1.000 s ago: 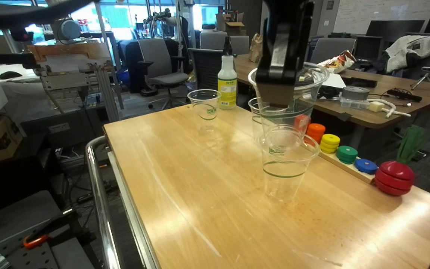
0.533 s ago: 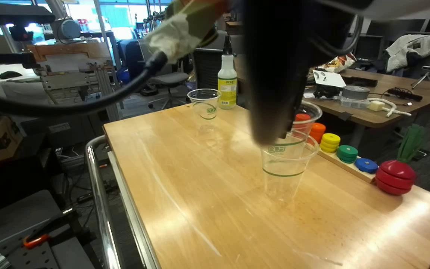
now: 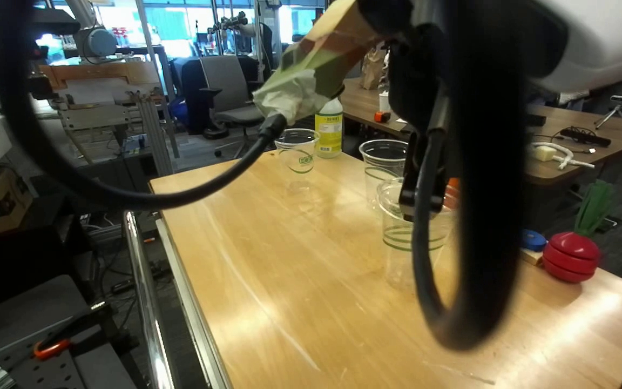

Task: Stack the cups

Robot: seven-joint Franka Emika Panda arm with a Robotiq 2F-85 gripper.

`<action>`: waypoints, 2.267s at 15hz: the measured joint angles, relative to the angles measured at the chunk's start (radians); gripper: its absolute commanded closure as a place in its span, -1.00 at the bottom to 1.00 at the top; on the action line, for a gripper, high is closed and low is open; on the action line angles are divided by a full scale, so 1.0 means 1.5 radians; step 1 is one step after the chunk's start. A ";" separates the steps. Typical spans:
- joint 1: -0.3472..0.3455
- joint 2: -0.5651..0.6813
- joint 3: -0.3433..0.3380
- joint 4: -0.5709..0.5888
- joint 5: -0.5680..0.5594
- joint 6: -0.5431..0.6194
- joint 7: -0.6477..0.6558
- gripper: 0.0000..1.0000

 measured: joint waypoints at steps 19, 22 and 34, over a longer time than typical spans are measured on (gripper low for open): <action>0.001 0.006 0.040 0.004 -0.139 0.005 0.076 -1.00; 0.001 0.020 0.044 0.005 -0.168 0.005 0.103 -0.85; 0.001 0.035 0.044 0.015 -0.185 0.003 0.129 0.96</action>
